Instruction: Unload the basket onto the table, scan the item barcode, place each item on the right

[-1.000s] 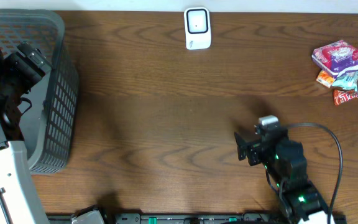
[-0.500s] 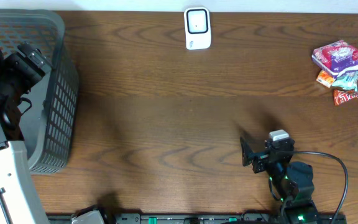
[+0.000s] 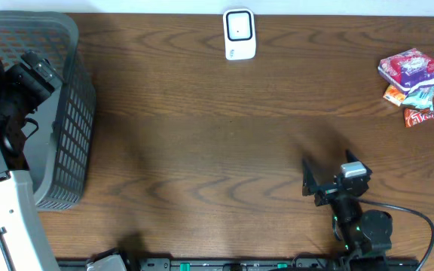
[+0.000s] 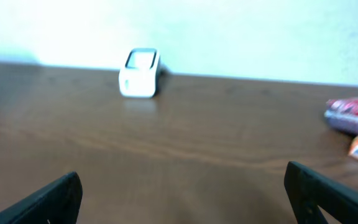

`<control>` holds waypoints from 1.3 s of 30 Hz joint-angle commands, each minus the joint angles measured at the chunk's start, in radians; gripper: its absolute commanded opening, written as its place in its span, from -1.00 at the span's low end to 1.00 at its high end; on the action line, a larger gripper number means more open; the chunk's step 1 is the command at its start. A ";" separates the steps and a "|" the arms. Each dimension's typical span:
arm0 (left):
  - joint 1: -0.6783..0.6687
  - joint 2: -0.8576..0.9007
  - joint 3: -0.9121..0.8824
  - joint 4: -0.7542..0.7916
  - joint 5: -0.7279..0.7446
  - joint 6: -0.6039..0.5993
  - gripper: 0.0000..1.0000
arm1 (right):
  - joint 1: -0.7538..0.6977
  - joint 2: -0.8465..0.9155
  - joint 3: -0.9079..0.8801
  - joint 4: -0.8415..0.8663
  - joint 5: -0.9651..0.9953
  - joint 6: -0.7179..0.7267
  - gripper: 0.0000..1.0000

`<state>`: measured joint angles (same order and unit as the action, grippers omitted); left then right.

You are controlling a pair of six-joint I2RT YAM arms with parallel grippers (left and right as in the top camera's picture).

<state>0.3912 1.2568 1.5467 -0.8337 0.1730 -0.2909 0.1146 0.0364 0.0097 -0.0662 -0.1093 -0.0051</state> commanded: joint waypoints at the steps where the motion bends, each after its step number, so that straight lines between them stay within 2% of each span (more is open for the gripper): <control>1: 0.003 0.004 0.006 0.000 -0.010 -0.002 0.95 | -0.024 -0.031 -0.004 -0.004 0.015 -0.011 0.98; 19: 0.003 0.004 0.006 0.000 -0.010 -0.002 0.95 | -0.077 -0.032 -0.003 -0.013 0.077 -0.003 0.99; 39: 0.003 0.004 0.006 0.000 -0.010 -0.001 0.96 | -0.030 -0.032 -0.003 -0.011 0.100 -0.019 0.98</control>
<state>0.3912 1.2568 1.5467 -0.8337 0.1730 -0.2909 0.0643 0.0124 0.0097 -0.0757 -0.0181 -0.0105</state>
